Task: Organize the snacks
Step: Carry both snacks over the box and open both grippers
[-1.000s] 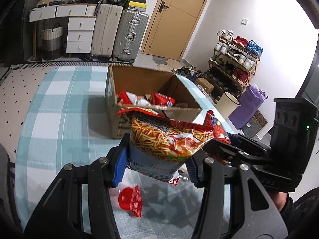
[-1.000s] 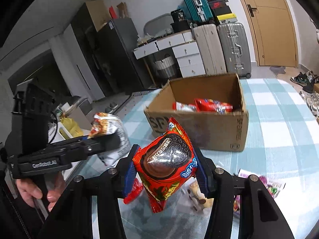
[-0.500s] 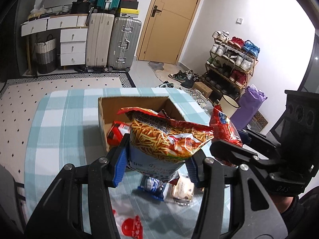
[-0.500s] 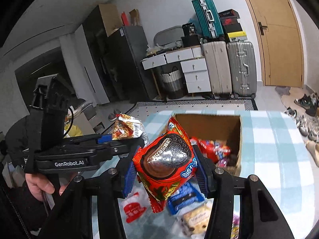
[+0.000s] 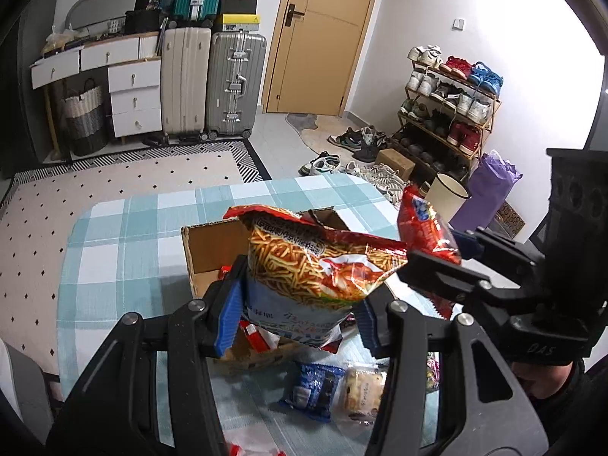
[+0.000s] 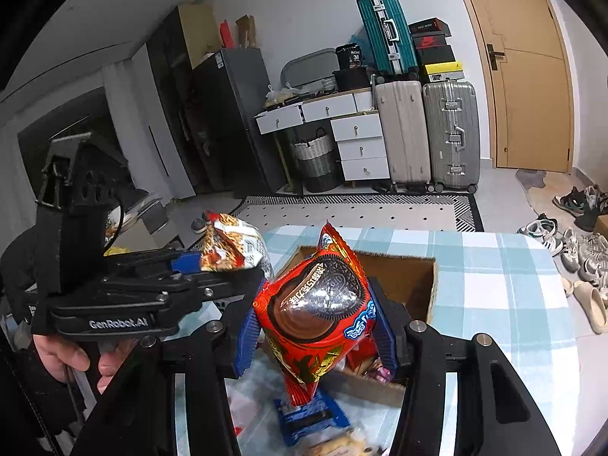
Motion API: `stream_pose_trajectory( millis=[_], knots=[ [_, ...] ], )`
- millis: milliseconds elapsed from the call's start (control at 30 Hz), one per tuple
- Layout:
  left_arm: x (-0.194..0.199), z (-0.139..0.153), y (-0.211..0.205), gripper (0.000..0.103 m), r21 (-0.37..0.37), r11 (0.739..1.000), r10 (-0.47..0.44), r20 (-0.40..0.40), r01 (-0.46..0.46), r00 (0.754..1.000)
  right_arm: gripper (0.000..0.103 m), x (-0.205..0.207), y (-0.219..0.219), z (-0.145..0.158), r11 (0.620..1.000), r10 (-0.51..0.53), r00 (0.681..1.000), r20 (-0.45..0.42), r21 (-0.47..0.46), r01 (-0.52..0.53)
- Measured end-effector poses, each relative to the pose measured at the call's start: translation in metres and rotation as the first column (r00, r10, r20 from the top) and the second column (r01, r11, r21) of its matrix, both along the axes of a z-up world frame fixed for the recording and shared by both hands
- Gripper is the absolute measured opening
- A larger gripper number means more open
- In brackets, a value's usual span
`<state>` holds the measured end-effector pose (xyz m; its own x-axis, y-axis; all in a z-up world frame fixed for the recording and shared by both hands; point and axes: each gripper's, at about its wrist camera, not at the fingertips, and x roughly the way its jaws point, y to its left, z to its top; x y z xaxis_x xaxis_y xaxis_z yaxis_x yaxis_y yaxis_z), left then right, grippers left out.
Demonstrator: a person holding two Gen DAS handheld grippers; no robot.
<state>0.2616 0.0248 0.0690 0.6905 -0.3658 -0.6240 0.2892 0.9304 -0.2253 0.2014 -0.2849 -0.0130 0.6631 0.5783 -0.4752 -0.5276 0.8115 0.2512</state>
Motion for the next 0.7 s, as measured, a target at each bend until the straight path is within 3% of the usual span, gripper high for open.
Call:
stream_pose_trajectory(
  millis=[233, 567, 633, 700],
  knots=[
    [0.037, -0.021, -0.005, 0.048, 0.015, 1.000, 0.002, -0.047, -0.002, 0.999, 0.052, 0.030, 0.002, -0.005, 1.000, 0.000, 1.000, -0.015, -0.001, 0.000],
    [0.083, -0.063, -0.010, 0.051, 0.041, 0.999, 0.001, -0.102, 0.003, 0.995, 0.053, 0.070, 0.005, -0.044, 1.000, 0.000, 0.995, -0.101, -0.001, 0.000],
    [0.087, -0.067, -0.010, 0.058, 0.059, 0.998, 0.022, -0.100, -0.016, 0.995, 0.057, 0.076, 0.006, -0.050, 1.000, 0.007, 0.993, -0.116, 0.009, -0.006],
    [0.090, -0.068, -0.006, 0.067, 0.051, 0.998, 0.036, -0.094, -0.031, 0.995, 0.071, 0.079, 0.004, -0.053, 1.000, -0.009, 0.995, -0.102, 0.008, 0.010]
  ],
)
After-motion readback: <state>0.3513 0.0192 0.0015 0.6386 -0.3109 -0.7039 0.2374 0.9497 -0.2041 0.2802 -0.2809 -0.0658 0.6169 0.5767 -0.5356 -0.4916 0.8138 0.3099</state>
